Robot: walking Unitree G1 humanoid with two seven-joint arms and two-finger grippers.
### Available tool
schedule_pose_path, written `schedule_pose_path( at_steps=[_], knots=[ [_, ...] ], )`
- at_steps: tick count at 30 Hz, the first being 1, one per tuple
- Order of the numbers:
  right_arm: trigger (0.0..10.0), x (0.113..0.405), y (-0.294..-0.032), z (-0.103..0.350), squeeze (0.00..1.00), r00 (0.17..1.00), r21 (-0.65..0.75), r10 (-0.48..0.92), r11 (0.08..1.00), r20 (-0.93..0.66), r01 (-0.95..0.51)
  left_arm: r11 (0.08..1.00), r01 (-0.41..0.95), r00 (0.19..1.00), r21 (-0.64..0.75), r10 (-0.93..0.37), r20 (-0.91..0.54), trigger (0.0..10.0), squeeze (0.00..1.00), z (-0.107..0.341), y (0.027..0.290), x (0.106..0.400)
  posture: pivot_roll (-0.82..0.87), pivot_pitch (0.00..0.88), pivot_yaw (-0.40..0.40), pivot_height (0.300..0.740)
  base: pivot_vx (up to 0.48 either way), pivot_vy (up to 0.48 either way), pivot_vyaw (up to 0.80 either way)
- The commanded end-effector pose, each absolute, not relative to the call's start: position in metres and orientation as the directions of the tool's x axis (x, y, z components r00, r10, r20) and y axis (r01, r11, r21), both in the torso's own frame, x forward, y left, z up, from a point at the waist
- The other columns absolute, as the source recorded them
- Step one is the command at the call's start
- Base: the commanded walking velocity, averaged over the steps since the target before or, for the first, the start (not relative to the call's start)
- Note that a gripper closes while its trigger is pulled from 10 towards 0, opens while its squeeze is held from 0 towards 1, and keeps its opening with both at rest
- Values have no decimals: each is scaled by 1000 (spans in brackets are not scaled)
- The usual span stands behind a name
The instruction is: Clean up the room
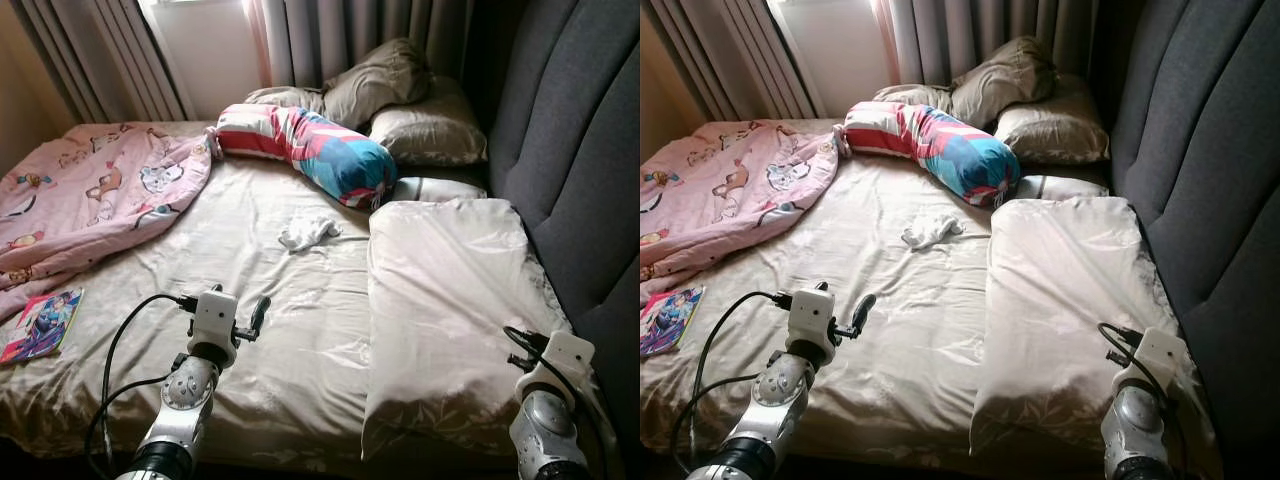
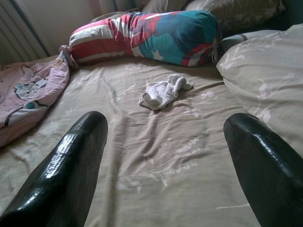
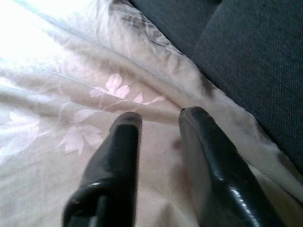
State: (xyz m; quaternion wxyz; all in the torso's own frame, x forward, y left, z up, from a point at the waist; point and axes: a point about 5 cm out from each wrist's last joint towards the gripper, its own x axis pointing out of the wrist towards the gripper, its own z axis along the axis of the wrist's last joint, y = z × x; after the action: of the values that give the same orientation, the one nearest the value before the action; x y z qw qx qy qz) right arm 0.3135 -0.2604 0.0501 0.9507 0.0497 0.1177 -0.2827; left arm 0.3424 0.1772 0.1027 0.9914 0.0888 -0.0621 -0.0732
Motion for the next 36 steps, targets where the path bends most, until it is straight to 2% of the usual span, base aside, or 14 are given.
schedule_pose_path(
  at_steps=[1,4,5,6,7,8,9,14,22,28,32,36],
  knots=[
    [10000,318,-258,58,1000,844,30,-502,856,-188,515,973,127,984,194,-148,97,10000,0,101,180,342,13,109,59,635,0,0,0],
    [10000,325,-246,70,1000,911,51,-405,911,-85,409,974,125,984,191,-146,98,10000,0,101,180,342,9,106,58,635,0,0,0],
    [10000,328,-236,72,737,940,59,-336,939,-58,339,974,125,985,188,-146,98,10000,0,100,180,342,6,104,58,635,0,0,0],
    [10000,328,-236,72,737,940,59,-336,939,-58,339,974,125,985,188,-146,98,10000,0,100,180,342,6,104,58,635,0,0,0],
    [10000,331,-224,74,82,966,52,-258,964,-33,259,975,127,984,181,-146,97,10000,0,100,178,342,4,101,59,635,0,0,0],
    [10000,332,-221,74,82,971,49,-239,970,-26,240,975,128,984,179,-147,97,10000,0,100,178,342,4,100,59,635,0,0,0],
    [10000,332,-219,74,0,974,45,-226,973,-21,227,976,129,984,177,-148,96,10000,0,99,177,342,4,98,59,635,0,0,0],
    [10000,333,-203,77,0,986,80,-166,983,27,163,985,125,987,115,-136,89,10000,0,96,175,341,-3,89,57,635,0,0,0],
    [10000,327,-192,67,0,1000,21,-18,1000,-2,18,995,94,992,46,-98,80,10000,0,91,172,339,-23,71,30,635,0,0,0],
    [10000,326,-197,63,0,999,43,-25,999,-34,27,996,75,994,40,-78,72,10000,0,89,177,338,-27,62,21,635,0,0,0],
    [10000,327,-190,64,0,1000,21,5,1000,-30,-5,996,76,995,41,-79,69,10000,0,89,178,338,-21,61,21,655,0,0,0],
    [10000,327,-189,59,0,998,48,-23,998,-61,26,996,79,994,40,-81,70,10000,0,89,177,339,-22,65,24,670,0,0,0]
  ],
)
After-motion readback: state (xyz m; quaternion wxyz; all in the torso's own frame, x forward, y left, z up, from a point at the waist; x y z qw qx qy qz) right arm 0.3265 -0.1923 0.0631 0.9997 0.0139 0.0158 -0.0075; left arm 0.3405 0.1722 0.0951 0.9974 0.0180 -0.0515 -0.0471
